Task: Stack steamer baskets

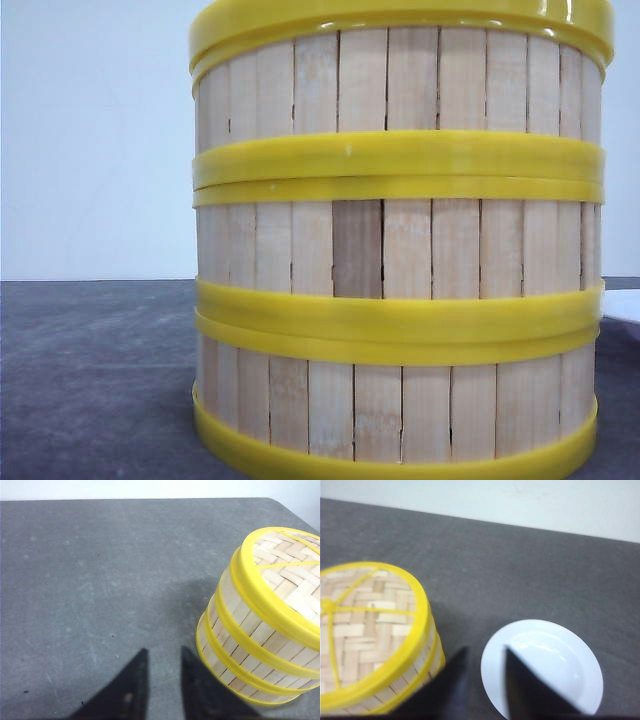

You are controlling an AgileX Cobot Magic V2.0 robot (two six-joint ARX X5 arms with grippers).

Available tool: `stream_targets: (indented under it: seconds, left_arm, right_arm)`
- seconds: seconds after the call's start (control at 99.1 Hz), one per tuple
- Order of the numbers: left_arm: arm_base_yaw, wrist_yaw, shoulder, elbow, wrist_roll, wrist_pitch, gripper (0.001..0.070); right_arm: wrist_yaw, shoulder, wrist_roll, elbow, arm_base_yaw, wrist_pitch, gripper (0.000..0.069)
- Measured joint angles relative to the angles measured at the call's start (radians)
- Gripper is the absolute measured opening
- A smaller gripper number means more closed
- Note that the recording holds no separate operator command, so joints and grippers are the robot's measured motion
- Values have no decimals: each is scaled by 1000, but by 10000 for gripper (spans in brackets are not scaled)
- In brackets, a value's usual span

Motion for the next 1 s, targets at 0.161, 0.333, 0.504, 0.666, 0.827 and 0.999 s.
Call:
stream_targets:
  seconds: [0.161,0.333,0.504,0.666,0.827,0.999]
  left_arm:
    - [0,0,0,0,0,0,28]
    - [0,0,0,0,0,0,28]
    - [0,0,0,0,0,0,28]
    - [0,0,0,0,0,0,28]
    - [0,0,0,0,0,0,28]
    - [0,0,0,0,10,-5,28]
  right_arm:
    - [0,1,5,0,1,24,8]
    - [0,1,6,0,1,39,5]
    - [0,1,6,0,1,39,5]
    - [0,1,6,0,1,39,5]
    - [0,1,6,0,1,39,5]
    - [0,1,6,0,1,39,5]
